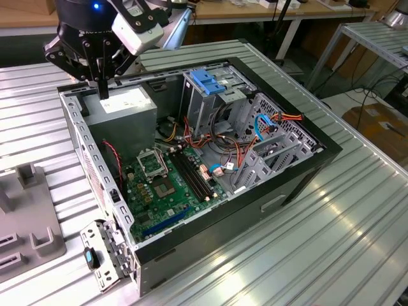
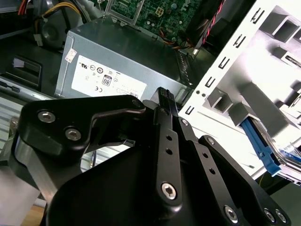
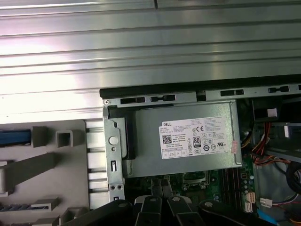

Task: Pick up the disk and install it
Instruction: 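Reach for the disk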

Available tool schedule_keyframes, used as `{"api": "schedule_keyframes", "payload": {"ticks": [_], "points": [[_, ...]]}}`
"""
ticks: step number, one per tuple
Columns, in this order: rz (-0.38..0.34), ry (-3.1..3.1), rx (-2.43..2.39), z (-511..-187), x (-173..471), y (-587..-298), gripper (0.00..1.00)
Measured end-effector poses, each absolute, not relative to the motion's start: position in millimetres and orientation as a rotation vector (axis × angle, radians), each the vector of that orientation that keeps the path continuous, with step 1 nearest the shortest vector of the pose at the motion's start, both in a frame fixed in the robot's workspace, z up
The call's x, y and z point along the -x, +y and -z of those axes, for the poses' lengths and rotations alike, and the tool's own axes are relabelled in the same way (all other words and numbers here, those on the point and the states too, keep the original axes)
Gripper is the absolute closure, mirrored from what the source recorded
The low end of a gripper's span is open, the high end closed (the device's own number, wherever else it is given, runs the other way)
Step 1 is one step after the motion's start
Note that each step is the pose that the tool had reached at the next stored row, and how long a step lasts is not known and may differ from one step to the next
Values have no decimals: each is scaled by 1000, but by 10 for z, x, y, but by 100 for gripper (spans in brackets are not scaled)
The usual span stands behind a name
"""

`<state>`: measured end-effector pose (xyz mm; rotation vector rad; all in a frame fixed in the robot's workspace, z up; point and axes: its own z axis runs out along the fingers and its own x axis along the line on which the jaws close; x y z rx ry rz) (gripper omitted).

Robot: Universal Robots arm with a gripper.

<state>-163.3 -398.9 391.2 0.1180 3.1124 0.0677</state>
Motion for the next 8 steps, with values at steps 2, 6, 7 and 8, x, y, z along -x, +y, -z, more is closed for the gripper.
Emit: {"api": "schedule_keyframes", "payload": {"ticks": [2, 6, 7, 8], "points": [[-68, 3112, -118, -3912, 1634, -3989, 89], [-68, 3112, -118, -3912, 1635, -3989, 89], [-68, 3112, -118, -3912, 1635, -3989, 89], [-68, 3112, -118, -3912, 1635, -3989, 89]]}}
